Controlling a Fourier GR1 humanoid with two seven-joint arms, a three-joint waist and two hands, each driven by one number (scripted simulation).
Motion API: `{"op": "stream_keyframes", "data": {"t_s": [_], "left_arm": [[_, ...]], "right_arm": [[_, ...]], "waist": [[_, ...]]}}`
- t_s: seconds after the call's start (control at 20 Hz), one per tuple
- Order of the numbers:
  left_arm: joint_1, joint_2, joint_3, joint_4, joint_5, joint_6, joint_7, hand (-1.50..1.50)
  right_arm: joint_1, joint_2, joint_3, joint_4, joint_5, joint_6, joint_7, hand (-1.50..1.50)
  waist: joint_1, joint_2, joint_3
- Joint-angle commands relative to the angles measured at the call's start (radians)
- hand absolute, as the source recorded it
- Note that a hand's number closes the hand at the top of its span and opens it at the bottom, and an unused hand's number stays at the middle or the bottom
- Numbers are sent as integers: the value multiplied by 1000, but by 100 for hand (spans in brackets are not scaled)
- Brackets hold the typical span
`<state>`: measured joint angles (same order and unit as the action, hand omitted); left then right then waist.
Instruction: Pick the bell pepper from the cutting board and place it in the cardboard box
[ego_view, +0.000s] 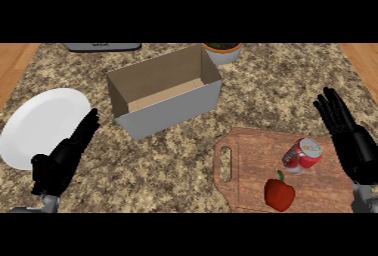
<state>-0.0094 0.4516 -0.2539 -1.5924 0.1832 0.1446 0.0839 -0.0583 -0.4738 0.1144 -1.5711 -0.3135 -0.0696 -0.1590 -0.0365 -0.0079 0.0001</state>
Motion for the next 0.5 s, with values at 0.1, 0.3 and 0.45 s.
{"op": "stream_keyframes", "data": {"t_s": [0.1,0.3,0.45], "left_arm": [[8,87,118,58,-88,81,9,0],[1,118,145,99,-129,124,11,0],[14,130,188,146,-146,165,12,0]], "right_arm": [[186,73,-1,-119,18,-109,10,-150],[185,-242,18,-53,339,-67,-21,-150],[375,-138,128,-28,502,-238,-32,-150]], "waist": [[14,1,-1],[49,13,-42],[5,6,-3]]}}
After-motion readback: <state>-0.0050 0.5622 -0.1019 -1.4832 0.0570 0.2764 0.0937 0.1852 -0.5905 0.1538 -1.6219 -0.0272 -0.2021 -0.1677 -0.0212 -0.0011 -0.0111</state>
